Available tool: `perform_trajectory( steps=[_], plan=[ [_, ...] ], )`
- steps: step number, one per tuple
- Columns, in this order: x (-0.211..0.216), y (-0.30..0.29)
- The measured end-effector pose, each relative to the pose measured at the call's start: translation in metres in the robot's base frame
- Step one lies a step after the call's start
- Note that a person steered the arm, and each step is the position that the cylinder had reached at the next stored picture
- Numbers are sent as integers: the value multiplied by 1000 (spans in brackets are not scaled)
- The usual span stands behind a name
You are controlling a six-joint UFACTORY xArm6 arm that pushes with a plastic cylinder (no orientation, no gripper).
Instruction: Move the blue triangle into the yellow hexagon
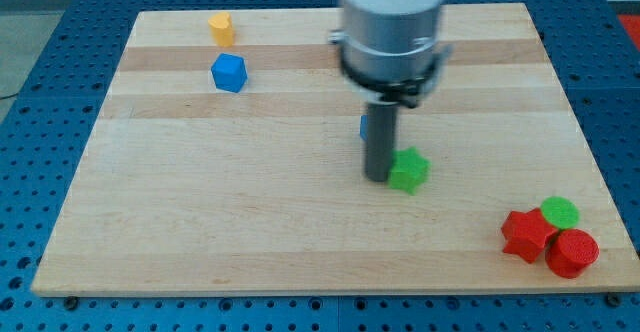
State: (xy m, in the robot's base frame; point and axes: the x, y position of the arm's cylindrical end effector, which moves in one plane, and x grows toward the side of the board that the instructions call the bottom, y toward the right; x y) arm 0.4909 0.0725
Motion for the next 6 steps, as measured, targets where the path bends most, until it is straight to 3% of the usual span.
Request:
perform_trajectory(
  steps=[1,3,6],
  plan=[
    [-7,61],
    [-23,77],
    [5,126]
  ],
)
